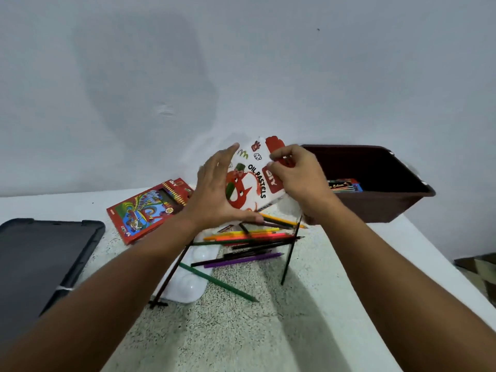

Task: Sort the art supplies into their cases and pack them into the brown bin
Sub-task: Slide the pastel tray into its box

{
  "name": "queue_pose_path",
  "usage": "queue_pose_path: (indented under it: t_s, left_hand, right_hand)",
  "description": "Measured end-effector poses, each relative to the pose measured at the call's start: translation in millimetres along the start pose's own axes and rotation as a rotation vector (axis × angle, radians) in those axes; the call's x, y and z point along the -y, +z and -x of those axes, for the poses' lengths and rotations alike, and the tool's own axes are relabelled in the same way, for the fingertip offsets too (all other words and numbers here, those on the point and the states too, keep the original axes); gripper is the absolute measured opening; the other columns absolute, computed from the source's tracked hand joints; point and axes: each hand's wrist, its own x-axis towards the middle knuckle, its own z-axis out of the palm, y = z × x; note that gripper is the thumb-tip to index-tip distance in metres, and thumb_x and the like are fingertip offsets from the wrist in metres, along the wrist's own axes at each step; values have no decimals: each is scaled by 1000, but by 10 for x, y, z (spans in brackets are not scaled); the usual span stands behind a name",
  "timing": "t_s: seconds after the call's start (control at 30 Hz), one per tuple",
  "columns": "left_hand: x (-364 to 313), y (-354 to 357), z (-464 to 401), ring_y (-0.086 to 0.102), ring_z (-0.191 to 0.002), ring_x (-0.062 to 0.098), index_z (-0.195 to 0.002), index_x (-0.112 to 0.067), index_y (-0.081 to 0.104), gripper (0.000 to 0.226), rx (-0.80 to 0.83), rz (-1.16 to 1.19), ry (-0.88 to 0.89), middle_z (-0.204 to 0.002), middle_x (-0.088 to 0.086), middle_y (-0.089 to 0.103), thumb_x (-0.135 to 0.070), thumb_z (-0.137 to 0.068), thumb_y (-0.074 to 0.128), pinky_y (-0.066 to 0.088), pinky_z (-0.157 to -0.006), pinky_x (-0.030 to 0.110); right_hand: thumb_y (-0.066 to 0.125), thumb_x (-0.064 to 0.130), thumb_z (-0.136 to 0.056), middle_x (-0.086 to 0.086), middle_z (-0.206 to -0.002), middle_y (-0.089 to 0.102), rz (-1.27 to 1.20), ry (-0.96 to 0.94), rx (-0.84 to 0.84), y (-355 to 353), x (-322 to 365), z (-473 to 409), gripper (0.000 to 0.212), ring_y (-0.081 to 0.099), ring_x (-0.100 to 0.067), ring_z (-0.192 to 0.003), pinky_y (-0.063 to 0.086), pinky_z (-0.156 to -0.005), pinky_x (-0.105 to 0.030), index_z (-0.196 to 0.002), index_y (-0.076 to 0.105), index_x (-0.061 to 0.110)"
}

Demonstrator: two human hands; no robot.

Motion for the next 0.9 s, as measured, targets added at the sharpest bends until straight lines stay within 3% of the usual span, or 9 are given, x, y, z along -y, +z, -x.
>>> queue_pose_path:
  t_s: [0.07,0.13,0.23,0.3,0.43,0.5,0.6,0.77,0.9]
  left_hand:
    - [-68,129,-132,17,-141,25,-144,-47,10,116,-40,-22,-164,-153,1,16,-79,-49,70,24,-112,55]
    - [-112,233,-254,32,-135,27,-142,-43,22,95,-41,78,-410,-148,6,28,-70,-64,69,33,-108,49]
    - [-358,470,-536,67,-98,23,-137,-16,44,64,15,594,-664,-117,9,64,-33,-82,73,57,-79,38]
    - [-583,637,-755,71,-84,20,-125,-5,56,44,-8,679,-653,-103,9,71,-15,-85,70,58,-68,32]
    - [-939,975,-1088,69,-87,17,-109,-14,65,27,-7,441,-542,-105,3,71,-23,-85,71,58,-74,35]
    - [-1095,1178,-1190,66,-90,15,-116,-16,64,32,0,231,-492,-109,0,69,-25,-86,69,53,-70,25]
    - [-1211,1424,-1317,64,-103,19,-126,-16,57,42,48,-3,-398,-119,2,65,-27,-86,68,48,-75,24]
    - [-1237,1627,-1441,57,-106,28,-130,-10,44,55,326,-410,-311,-121,13,56,-29,-85,70,47,-80,32]
    - [-1263,1684,-1471,59,-98,27,-117,-5,54,37,494,-525,-272,-115,13,59,-24,-88,67,45,-73,31]
  right_hand:
    - [67,10,-88,-8,-103,68,-106,45,-40,-301,-87,-130,14,73,-20,-78,61,-67,-37,-97,62,19]
    - [65,4,-88,-14,-104,68,-204,85,-85,-589,-181,-269,15,73,-22,-77,60,-64,-34,-97,61,15]
    - [63,-1,-87,-15,-103,68,-351,146,-148,-1048,-303,-460,23,72,-23,-76,60,-65,-37,-106,57,12]
    - [62,1,-89,-10,-100,67,-418,179,-131,-1334,-401,-589,37,73,-23,-75,60,-64,-40,-119,49,18]
    - [57,13,-94,-3,-105,67,-53,206,-112,-1789,-624,-887,41,71,-19,-80,60,-66,-36,-130,44,25]
    - [58,20,-93,-5,-110,69,154,202,-90,-1958,-791,-1027,32,70,-17,-83,59,-77,-38,-125,55,18]
    - [63,29,-89,-6,-109,70,320,250,-33,-2095,-1080,-1106,31,69,-20,-89,56,-85,-42,-116,62,14]
    - [69,33,-86,-8,-104,69,424,340,46,-2125,-1386,-1165,37,66,-21,-87,51,-64,-29,-108,62,5]
    - [71,33,-85,-11,-110,66,580,355,131,-2033,-1399,-1207,44,61,-20,-84,44,-56,-26,-114,57,4]
